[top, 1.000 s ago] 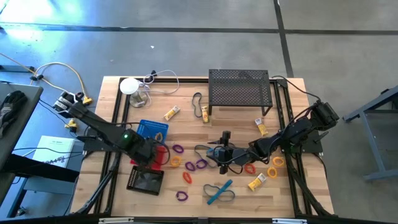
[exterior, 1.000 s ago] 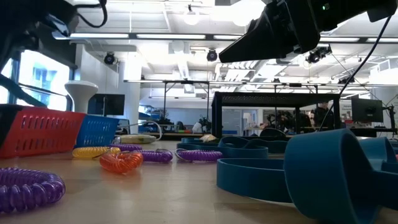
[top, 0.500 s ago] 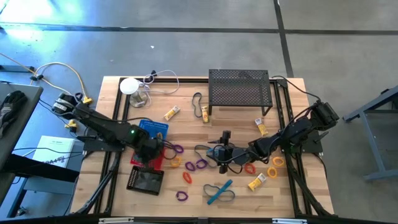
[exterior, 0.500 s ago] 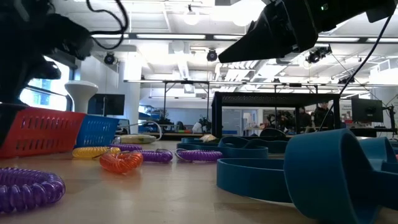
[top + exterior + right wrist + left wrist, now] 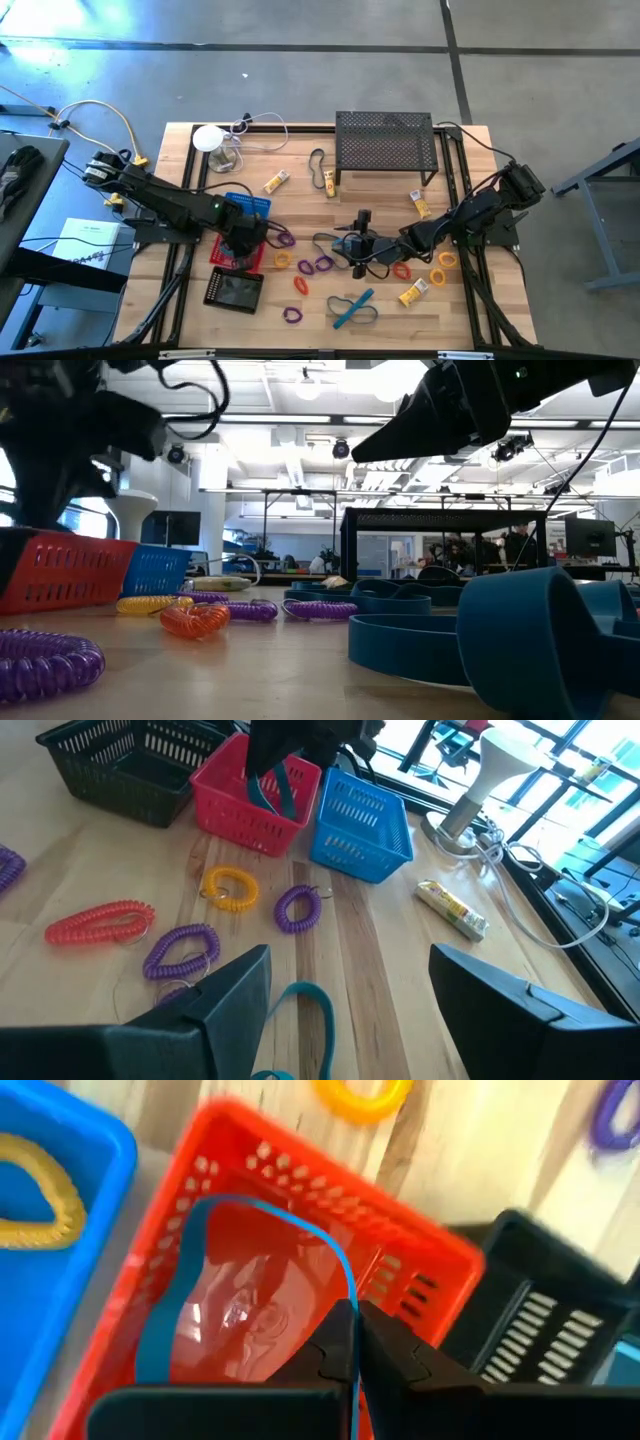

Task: Pick & Place Office Desk Supplies
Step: Put the blue rubber band into the red bin

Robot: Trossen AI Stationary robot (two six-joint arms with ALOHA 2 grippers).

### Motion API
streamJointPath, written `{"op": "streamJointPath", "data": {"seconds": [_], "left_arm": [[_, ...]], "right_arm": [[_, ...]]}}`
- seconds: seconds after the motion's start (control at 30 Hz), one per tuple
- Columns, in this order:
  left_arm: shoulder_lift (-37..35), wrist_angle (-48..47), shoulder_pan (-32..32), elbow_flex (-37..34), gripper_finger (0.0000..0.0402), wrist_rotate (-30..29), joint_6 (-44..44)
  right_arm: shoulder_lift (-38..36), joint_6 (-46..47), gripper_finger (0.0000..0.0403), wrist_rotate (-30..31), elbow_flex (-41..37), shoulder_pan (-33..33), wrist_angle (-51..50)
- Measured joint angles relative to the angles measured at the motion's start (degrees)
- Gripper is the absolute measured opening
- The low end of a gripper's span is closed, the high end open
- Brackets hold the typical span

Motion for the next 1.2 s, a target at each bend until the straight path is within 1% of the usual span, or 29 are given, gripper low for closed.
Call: {"op": "streamJointPath", "data": {"seconds": [0.2,0.33,0.4,0.53,0.7,0.9,1.07,1.2], "left_arm": [[0.0,1.1,-0.3,-2.8,0.0001,-0.9,0.0],[0.0,2.6,-0.7,-2.8,0.0001,-5.3,0.4],[0.0,2.4,-0.8,-2.8,0.0004,-7.0,3.1],[0.0,2.4,-0.8,-3.0,0.0026,-9.2,4.4],[0.0,5.5,-0.8,-3.8,0.0058,-9.3,4.5],[0.0,6.5,-1.1,-3.8,0.0089,-9.3,4.5],[-0.2,6.4,-1.1,-3.8,0.0108,-9.3,4.5],[-0.5,6.4,-1.1,-3.7,0.0113,-8.7,4.1]], "right_arm": [[0.0,0.0,0.026,0.0,0.0,0.0,-0.1],[0.0,0.0,0.026,0.0,0.0,0.0,-0.1],[0.0,0.0,0.026,0.0,0.0,0.0,-0.1],[0.0,0.0,0.026,0.0,0.0,0.0,-0.1],[0.0,0.0,0.026,0.0,0.0,0.0,-0.2],[0.0,0.0,0.026,0.0,0.0,0.0,-0.2],[0.0,0.0,0.026,0.0,0.0,0.0,-0.2],[0.0,0.0,0.026,0.0,0.0,0.0,-0.2]]}}
